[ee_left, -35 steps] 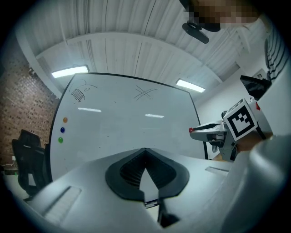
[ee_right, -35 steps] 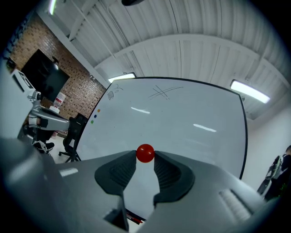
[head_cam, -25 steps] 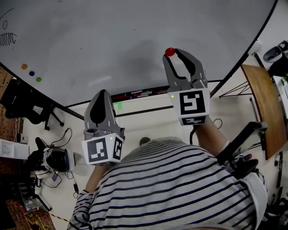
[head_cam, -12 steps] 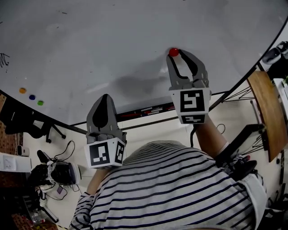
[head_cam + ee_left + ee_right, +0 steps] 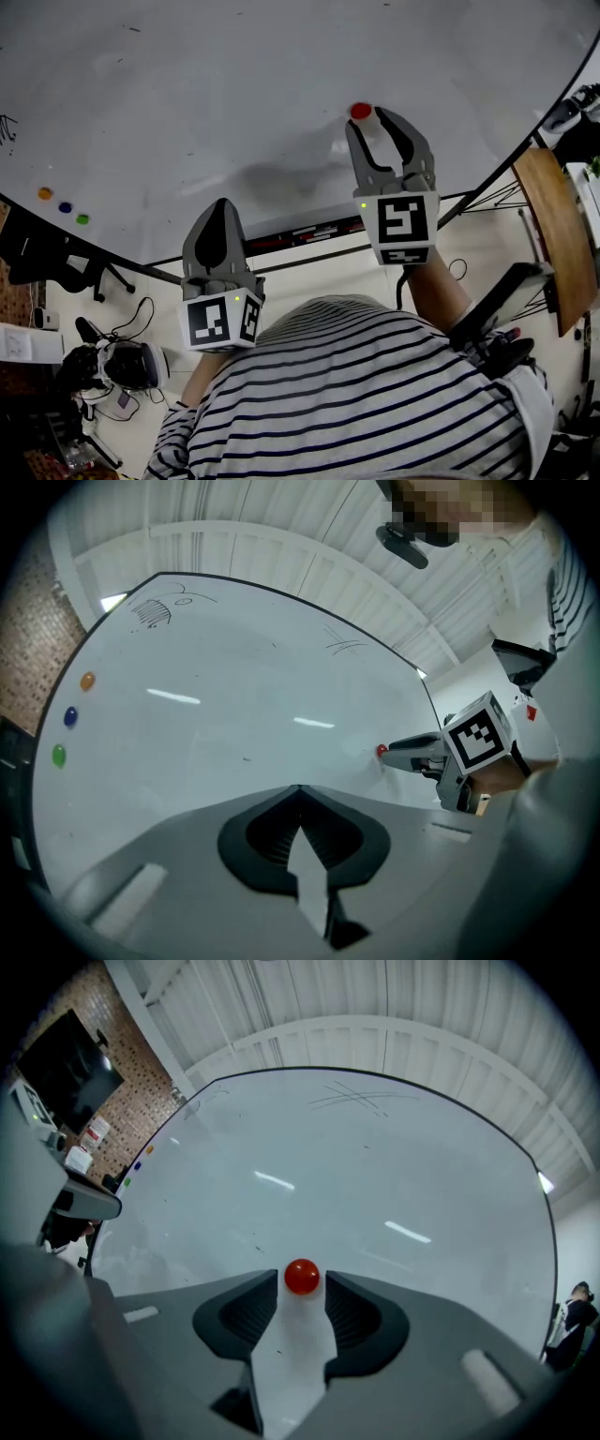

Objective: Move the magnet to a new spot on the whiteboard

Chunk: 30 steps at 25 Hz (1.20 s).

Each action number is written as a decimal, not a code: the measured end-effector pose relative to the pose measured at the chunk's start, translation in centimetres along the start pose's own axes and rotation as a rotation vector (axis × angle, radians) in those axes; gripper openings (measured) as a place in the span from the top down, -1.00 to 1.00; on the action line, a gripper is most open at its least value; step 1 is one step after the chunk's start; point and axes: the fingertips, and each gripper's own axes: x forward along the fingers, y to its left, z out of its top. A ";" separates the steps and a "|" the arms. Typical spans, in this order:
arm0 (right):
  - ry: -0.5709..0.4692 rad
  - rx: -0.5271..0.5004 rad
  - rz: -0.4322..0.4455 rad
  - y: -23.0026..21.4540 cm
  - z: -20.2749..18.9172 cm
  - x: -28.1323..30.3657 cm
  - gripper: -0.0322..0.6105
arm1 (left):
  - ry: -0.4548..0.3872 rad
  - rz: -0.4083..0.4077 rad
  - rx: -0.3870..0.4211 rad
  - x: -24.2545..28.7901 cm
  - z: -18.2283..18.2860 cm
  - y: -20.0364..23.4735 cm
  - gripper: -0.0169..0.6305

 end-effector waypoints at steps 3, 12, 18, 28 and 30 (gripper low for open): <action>-0.033 0.023 0.028 0.1 0.4 -2.1 0.42 | 0.001 0.008 0.003 -0.8 0.1 -0.8 0.90; -0.022 0.060 0.080 -0.6 -1.4 -13.3 0.59 | -0.007 0.034 0.022 -7.0 0.8 -7.6 0.90; -0.026 0.086 0.088 -1.8 -2.6 -20.5 0.89 | 0.021 0.066 0.029 -11.9 0.0 -12.2 0.90; -0.007 0.128 0.110 -1.7 -1.8 -27.0 0.89 | 0.018 0.073 0.062 -17.8 1.9 -15.9 0.90; -0.004 0.131 0.109 -1.1 -1.4 -27.1 0.89 | 0.015 0.066 0.059 -18.2 2.2 -15.6 0.90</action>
